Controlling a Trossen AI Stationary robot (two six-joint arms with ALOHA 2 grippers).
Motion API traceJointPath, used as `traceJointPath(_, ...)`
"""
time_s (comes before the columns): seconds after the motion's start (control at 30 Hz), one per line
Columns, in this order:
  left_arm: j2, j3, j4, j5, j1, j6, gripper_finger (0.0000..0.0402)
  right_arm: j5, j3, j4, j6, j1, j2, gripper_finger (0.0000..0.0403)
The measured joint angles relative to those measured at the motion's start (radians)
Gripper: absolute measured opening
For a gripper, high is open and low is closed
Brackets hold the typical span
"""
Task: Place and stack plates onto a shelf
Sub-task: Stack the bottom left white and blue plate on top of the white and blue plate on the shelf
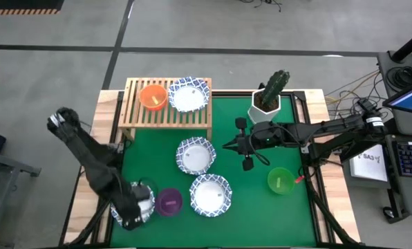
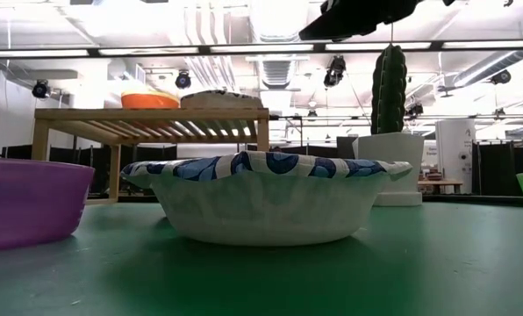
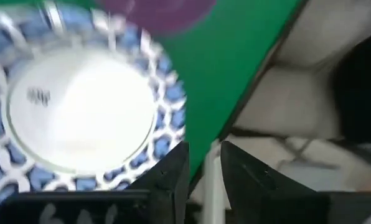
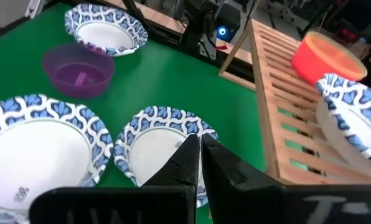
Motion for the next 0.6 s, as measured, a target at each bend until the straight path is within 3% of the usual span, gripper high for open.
traceJointPath(0.23,0.166,-0.001,0.02,0.176,-0.072,-0.158,0.0115,0.0,0.0,0.008,0.0,0.0,-0.003,0.0009)
traceJointPath(0.6,0.191,-0.001,0.134,0.219,-0.072,-0.062,0.0129,0.0,0.001,0.03,-0.022,-0.025,-0.003,0.0009)
